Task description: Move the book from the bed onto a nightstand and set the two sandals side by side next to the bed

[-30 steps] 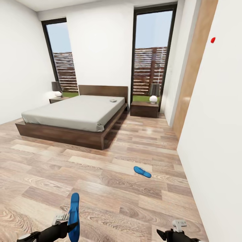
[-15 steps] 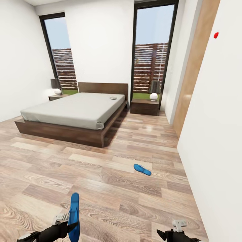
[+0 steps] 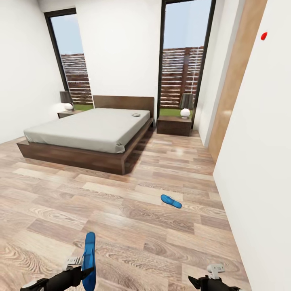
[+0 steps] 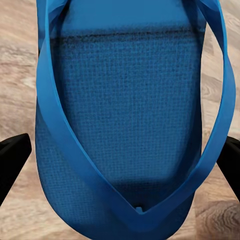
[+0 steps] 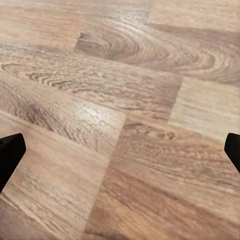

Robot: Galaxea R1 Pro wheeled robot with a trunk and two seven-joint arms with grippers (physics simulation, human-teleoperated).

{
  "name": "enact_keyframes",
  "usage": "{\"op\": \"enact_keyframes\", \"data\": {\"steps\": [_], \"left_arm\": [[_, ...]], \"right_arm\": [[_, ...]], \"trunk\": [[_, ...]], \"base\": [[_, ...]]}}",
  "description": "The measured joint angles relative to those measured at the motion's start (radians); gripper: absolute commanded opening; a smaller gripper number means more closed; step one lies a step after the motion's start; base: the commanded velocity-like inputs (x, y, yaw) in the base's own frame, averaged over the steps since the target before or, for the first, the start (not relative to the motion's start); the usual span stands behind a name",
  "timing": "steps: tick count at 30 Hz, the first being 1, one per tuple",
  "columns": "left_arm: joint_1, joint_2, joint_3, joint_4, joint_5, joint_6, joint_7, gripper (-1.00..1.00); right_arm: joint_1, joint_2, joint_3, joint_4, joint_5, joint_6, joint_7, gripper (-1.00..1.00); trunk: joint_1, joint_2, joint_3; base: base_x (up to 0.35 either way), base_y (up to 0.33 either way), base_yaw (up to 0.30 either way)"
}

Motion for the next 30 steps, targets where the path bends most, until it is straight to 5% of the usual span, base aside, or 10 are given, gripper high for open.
{"op": "enact_keyframes", "data": {"steps": [30], "left_arm": [[0.000,0.001,0.000,0.000,0.000,0.000,-0.002,-1.00]], "right_arm": [[0.000,0.000,0.000,0.000,0.000,0.000,0.000,1.00]], "trunk": [[0.000,0.000,-0.044]], "base": [[0.000,0.000,0.000]]}}
